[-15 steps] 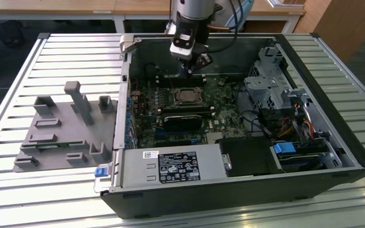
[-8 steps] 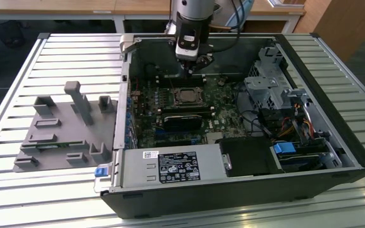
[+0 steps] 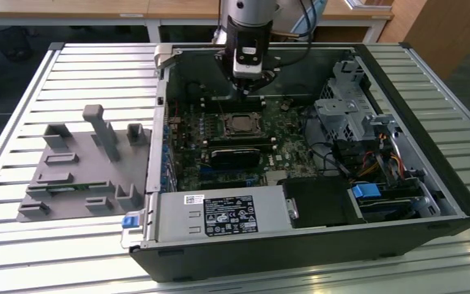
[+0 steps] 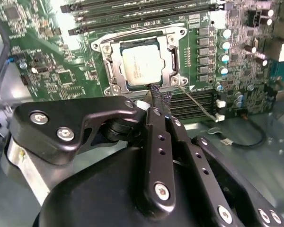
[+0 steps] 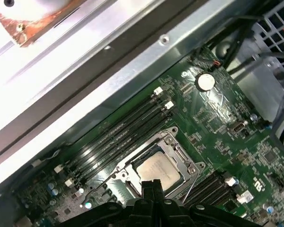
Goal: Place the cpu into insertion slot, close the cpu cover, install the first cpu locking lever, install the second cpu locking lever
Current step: 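Install the first cpu locking lever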
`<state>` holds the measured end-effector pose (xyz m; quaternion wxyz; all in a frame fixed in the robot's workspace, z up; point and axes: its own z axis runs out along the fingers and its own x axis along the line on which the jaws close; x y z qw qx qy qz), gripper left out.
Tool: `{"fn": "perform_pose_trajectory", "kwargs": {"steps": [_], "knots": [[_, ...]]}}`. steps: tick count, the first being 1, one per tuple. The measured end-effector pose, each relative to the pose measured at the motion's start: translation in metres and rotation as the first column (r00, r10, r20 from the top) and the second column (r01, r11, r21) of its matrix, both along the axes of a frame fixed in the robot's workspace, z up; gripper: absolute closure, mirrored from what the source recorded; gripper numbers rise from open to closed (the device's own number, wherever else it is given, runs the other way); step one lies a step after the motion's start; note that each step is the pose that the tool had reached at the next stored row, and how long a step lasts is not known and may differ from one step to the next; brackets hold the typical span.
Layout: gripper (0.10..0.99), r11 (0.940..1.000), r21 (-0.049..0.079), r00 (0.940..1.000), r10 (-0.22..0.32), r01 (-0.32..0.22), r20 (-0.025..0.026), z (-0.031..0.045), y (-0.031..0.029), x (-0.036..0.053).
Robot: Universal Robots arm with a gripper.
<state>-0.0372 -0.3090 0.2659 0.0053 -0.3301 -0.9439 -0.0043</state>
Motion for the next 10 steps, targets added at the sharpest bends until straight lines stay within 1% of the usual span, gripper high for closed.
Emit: {"fn": "perform_pose_trajectory", "kwargs": {"steps": [3, 6, 8, 10], "knots": [[0.98, 0.999, 0.003, 0.999, 0.045, -0.045, 0.0002, -0.0002, 0.0, 0.0], [0.98, 0.9961, 0.005, 0.9961, 0.088, -0.088, 0.0012, -0.0004, 0.0, 0.0], [0.98, 0.9934, 0.005, 0.9934, 0.115, -0.115, 0.0032, -0.0006, 0.0, 0.0], [0.98, 0.9903, 0.005, 0.9903, 0.139, -0.139, 0.0066, -0.0007, 0.0, 0.0]]}}
